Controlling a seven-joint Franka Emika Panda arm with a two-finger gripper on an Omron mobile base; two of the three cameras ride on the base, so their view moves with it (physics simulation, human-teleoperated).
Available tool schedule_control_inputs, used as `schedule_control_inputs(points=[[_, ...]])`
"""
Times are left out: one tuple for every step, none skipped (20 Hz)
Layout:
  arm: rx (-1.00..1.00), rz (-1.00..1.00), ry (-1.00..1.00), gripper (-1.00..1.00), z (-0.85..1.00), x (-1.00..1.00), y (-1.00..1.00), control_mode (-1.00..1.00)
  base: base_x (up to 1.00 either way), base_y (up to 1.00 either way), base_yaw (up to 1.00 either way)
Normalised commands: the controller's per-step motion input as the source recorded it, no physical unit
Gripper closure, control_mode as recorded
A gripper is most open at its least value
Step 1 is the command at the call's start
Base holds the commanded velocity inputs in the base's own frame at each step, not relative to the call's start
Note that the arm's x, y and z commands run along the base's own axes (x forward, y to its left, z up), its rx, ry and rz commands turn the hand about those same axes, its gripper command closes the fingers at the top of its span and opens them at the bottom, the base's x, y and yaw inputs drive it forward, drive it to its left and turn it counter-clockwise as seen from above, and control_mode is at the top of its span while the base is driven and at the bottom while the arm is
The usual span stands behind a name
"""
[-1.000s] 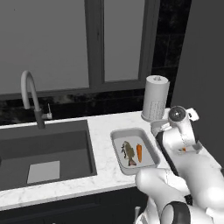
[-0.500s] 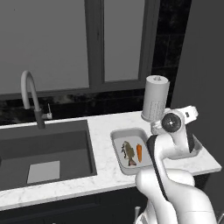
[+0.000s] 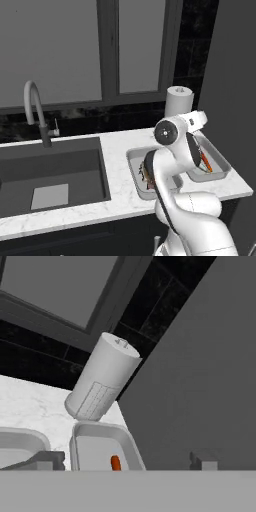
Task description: Place one carrot and one fish in each tupperware on the nearby counter, to pack two identical lunches.
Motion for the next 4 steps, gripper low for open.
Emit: schedule_control_inputs(points=[[0.00, 0.00, 0.00, -1.00, 0.18, -0.06, 0.34, -1.00, 0.00, 0.00, 0.00], [0.24, 0.03, -0.13, -1.00, 0.05, -0.14, -0.19, -1.00, 0.00, 0.00, 0.00], [0.15, 0.00, -0.04, -1.00, 0.00, -0.01, -0.14, -1.00, 0.00, 0.00, 0.00], [0.16, 0.00, -0.05, -1.00, 0.00, -0.06, -0.14, -1.00, 0.00, 0.00, 0.00]])
